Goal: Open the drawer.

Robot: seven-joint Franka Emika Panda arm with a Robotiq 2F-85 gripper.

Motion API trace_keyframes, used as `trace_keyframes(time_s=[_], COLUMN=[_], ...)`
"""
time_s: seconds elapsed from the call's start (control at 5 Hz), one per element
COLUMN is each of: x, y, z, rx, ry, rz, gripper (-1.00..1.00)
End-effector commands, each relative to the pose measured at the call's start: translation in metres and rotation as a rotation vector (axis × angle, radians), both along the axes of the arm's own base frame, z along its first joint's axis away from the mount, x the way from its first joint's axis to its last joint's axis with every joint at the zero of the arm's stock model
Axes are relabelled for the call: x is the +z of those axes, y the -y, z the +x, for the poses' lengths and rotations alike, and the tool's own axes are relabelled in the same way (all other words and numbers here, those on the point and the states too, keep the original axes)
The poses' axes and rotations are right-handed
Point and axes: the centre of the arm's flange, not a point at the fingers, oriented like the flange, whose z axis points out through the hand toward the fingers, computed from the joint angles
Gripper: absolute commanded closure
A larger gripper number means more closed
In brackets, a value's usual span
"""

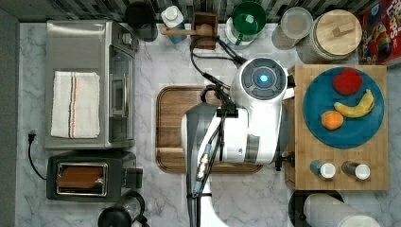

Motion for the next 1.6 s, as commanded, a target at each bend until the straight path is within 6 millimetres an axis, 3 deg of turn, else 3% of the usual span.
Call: trace_keyframes(time_s=[0.2, 0.6, 1.0, 1.6], x=[-0.03, -0.061, -0.098, -0.15], y=[0.06, 0.089, 0.092, 0.121], z=[-0.011, -0.014, -0.015, -0.02], rx=[0.276, 0.377, 0.331, 0.265], ry=[-0.022, -0.002, 0.006, 0.001], rz=[-0.056, -0.1, -0.104, -0.092], gripper=[-1.0, -1.0, -1.0, -1.0])
